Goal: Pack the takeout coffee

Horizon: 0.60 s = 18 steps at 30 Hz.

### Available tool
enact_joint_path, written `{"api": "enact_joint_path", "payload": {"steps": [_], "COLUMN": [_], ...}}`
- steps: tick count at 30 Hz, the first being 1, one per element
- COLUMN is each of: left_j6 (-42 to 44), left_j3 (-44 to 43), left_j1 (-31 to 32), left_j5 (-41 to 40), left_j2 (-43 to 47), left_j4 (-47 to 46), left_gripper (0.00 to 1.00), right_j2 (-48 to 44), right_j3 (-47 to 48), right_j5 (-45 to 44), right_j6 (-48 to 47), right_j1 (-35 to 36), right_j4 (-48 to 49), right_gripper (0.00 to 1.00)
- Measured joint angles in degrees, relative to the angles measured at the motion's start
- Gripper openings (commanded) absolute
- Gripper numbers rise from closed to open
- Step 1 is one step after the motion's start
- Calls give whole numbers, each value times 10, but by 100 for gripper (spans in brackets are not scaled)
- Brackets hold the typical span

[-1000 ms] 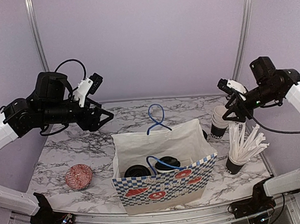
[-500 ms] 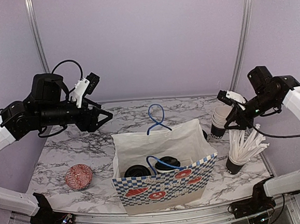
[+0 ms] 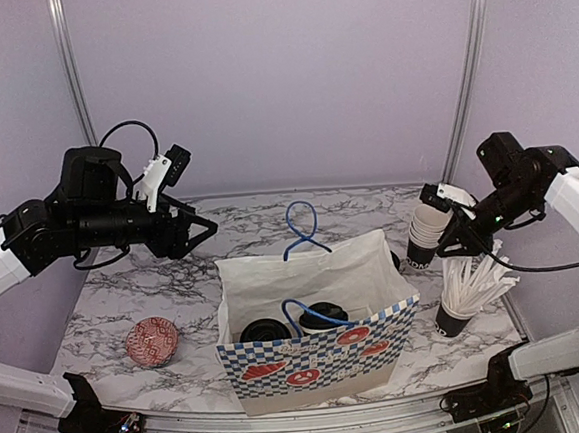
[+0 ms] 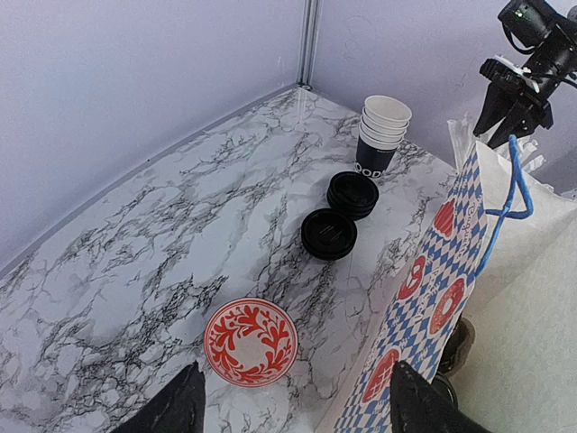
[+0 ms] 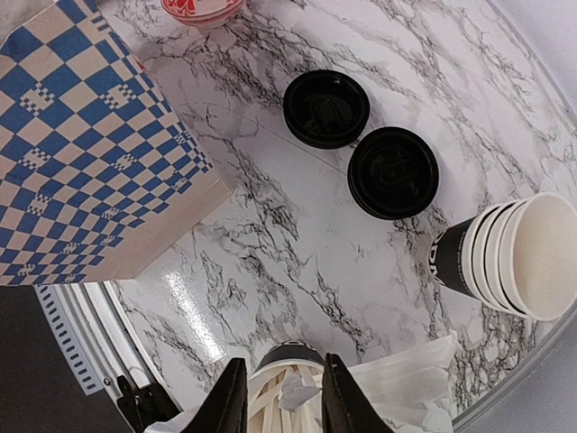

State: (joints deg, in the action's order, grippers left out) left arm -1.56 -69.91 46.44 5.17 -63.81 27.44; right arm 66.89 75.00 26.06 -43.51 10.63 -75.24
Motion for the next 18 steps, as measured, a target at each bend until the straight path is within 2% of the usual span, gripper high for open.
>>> {"api": "enact_joint_path", "payload": {"steps": [5,11,18], "left_j6": [-6,-8,-8], "left_j3": [0,0,0], "left_j1": [0,0,0], "left_j5": [6,8,8], "left_j2": [2,2,1], "left_j4": [-2,-2,-2], "left_gripper": [70,70,71], "right_j2": [3,9,-1], "right_j3": [0,18,139], "right_j5": [0,7,33], "right_j6": [-5,-13,-13], "right_j1": [0,0,0], "right_j4": [-4,-24,-30], "right_gripper": [0,0,0]}}
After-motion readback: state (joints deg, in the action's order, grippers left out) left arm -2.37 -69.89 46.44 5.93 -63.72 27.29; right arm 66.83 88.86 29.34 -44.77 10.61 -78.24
